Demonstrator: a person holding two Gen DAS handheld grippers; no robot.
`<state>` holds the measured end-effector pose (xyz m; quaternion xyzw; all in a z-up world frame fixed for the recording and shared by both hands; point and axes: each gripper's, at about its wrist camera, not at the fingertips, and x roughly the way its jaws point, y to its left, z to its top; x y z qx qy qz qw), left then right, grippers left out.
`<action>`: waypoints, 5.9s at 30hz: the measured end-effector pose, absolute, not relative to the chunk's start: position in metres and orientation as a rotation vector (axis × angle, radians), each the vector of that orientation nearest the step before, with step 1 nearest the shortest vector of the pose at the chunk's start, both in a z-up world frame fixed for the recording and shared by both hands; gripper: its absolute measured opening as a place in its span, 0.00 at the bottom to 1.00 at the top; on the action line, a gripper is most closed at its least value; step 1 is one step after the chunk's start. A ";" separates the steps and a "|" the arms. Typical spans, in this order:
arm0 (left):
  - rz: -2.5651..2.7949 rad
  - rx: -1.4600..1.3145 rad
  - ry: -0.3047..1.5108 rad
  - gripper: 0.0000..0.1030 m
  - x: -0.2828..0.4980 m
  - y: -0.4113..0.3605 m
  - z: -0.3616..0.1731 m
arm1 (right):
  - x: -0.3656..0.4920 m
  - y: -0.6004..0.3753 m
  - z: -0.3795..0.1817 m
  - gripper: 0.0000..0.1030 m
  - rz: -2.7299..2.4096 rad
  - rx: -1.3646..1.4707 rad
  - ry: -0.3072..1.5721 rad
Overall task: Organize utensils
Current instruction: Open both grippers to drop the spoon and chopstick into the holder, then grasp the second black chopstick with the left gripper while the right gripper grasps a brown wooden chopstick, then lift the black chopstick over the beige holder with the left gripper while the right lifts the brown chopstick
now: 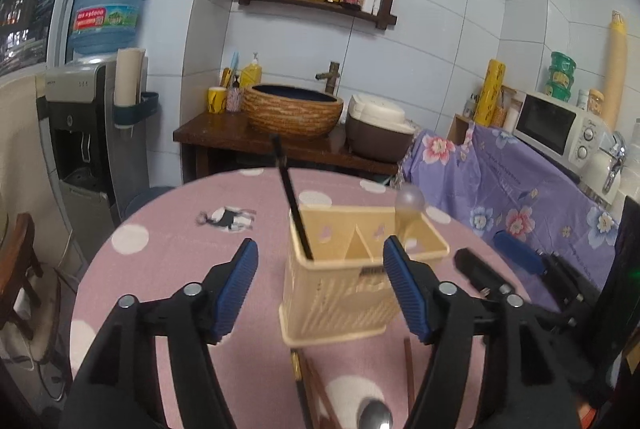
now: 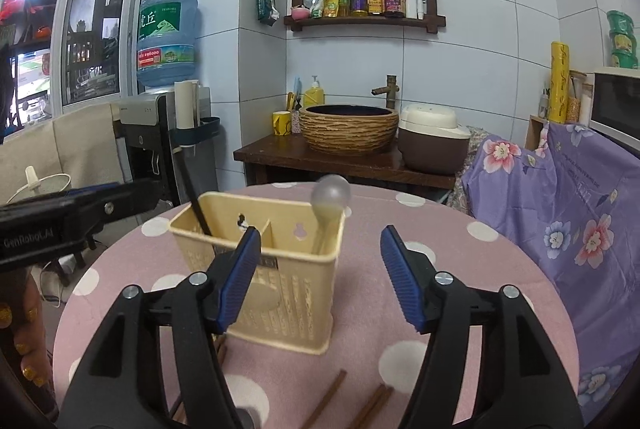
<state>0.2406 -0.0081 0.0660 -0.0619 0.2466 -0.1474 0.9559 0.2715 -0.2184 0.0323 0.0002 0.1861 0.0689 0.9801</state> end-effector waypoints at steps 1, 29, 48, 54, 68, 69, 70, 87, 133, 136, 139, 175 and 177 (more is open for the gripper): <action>-0.299 -0.132 0.514 0.64 0.235 -0.004 0.061 | 0.263 -0.222 0.030 0.64 0.136 0.003 0.388; -0.269 -0.115 0.873 0.32 0.191 0.009 -0.066 | 0.208 -0.246 -0.086 0.66 0.022 0.054 0.810; -0.181 -0.010 0.904 0.32 0.195 0.008 -0.075 | 0.201 -0.272 -0.094 0.57 -0.041 0.061 0.891; -0.267 -0.045 0.888 0.32 0.198 -0.007 -0.067 | 0.207 -0.269 -0.091 0.57 -0.010 0.117 0.871; -0.234 0.024 0.896 0.31 0.195 -0.013 -0.076 | 0.207 -0.260 -0.095 0.57 -0.009 0.091 0.868; -0.228 0.022 0.898 0.31 0.196 -0.009 -0.076 | 0.207 -0.262 -0.094 0.57 -0.014 0.090 0.867; -0.217 0.015 0.905 0.31 0.198 -0.003 -0.075 | 0.207 -0.265 -0.094 0.57 -0.021 0.094 0.864; -0.110 -0.063 0.880 0.31 0.237 0.025 -0.064 | 0.260 -0.266 -0.093 0.39 -0.023 0.210 0.931; -0.160 -0.130 0.734 0.08 0.248 0.029 -0.016 | 0.265 -0.292 -0.039 0.08 0.107 0.356 0.711; -0.180 -0.144 0.654 0.08 0.232 0.033 0.014 | 0.248 -0.298 -0.007 0.07 0.144 0.348 0.624; -0.202 -0.161 0.575 0.08 0.218 0.040 0.044 | 0.232 -0.306 0.020 0.07 0.169 0.340 0.552; -0.221 -0.111 0.403 0.08 0.212 0.037 0.109 | 0.229 -0.318 0.082 0.01 0.190 0.254 0.421; -0.228 -0.119 0.416 0.08 0.214 0.036 0.104 | 0.239 -0.323 0.069 0.01 0.154 0.259 0.452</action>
